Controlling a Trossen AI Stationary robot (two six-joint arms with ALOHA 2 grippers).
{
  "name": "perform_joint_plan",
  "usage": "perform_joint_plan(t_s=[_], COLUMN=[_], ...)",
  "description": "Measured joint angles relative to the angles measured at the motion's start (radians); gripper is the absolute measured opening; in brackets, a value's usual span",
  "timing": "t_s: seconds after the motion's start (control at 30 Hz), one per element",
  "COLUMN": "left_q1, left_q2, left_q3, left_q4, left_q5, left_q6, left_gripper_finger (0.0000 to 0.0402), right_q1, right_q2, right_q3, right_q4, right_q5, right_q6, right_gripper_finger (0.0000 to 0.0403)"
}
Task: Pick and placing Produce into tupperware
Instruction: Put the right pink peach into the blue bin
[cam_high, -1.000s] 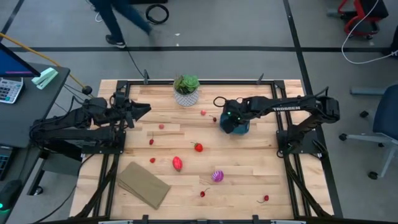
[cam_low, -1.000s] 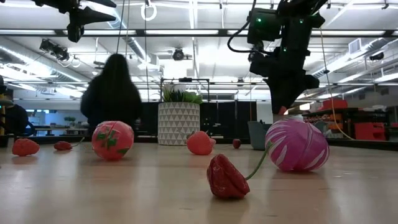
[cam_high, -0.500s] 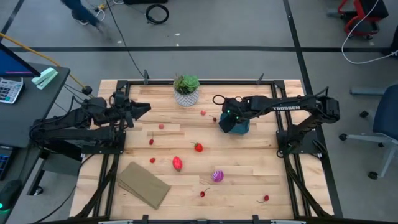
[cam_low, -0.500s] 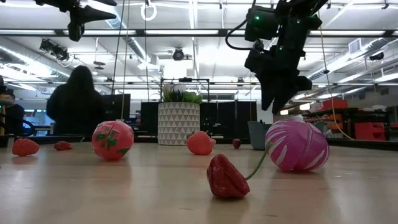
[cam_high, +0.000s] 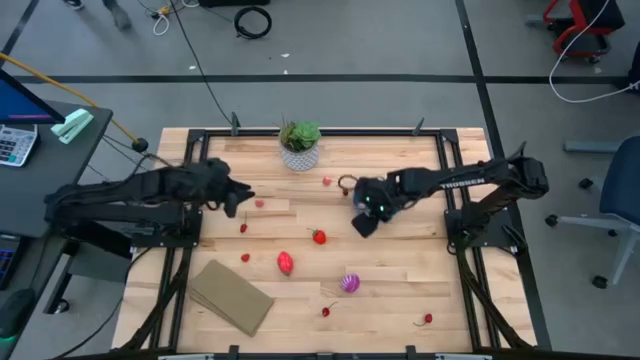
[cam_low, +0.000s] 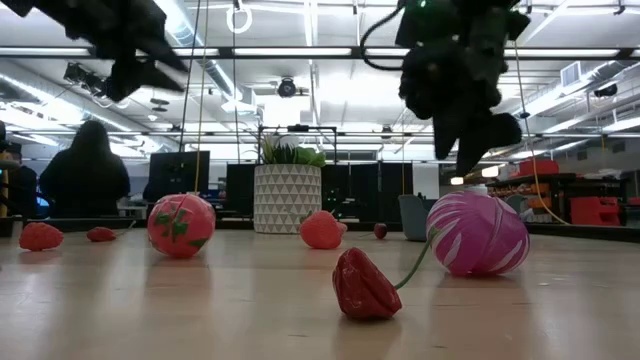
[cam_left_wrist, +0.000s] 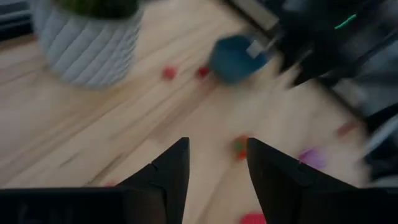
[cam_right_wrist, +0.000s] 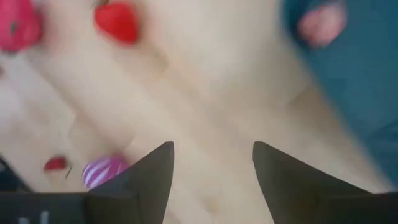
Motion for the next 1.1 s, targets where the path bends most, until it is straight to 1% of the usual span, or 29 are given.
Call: perform_joint_plan(t_s=[0.13, 0.27, 0.43, 0.6, 0.83, 0.97, 1.1], left_q1=[0.018, 0.02, 0.025, 0.041, 0.077, 0.095, 0.111], left_q2=[0.087, 0.193, 0.352, 0.51, 0.687, 0.761, 0.817], left_q3=[0.0, 0.0, 0.0, 0.0, 0.0, 0.0, 0.001], left_q4=[-0.067, -0.09, -0.105, -0.071, 0.022, 0.091, 0.112], left_q5=[-0.004, -0.004, -0.003, -0.003, -0.003, -0.003, -0.005], left_q6=[0.039, 0.074, 0.074, 0.068, 0.077, 0.078, 0.067], left_gripper_finger=[0.018, 0.0199, 0.0227, 0.0235, 0.0234, 0.0235, 0.0228], right_q1=[0.104, 0.21, 0.343, 0.444, 0.51, 0.517, 0.516], right_q2=[0.0, 0.0, 0.0, 0.0, 0.0, 0.0, 0.0], right_q3=[0.0, 0.0, 0.0, 0.0, 0.0, 0.0, 0.0], right_q4=[0.0, 0.002, 0.016, 0.021, 0.02, 0.02, 0.02], right_q5=[0.0, 0.02, 0.093, 0.175, 0.27, 0.283, 0.283], right_q6=[0.095, 0.244, 0.447, 0.601, 0.684, 0.686, 0.686], right_gripper_finger=[0.0219, 0.0214, 0.021, 0.0208, 0.0208, 0.0206, 0.0206])
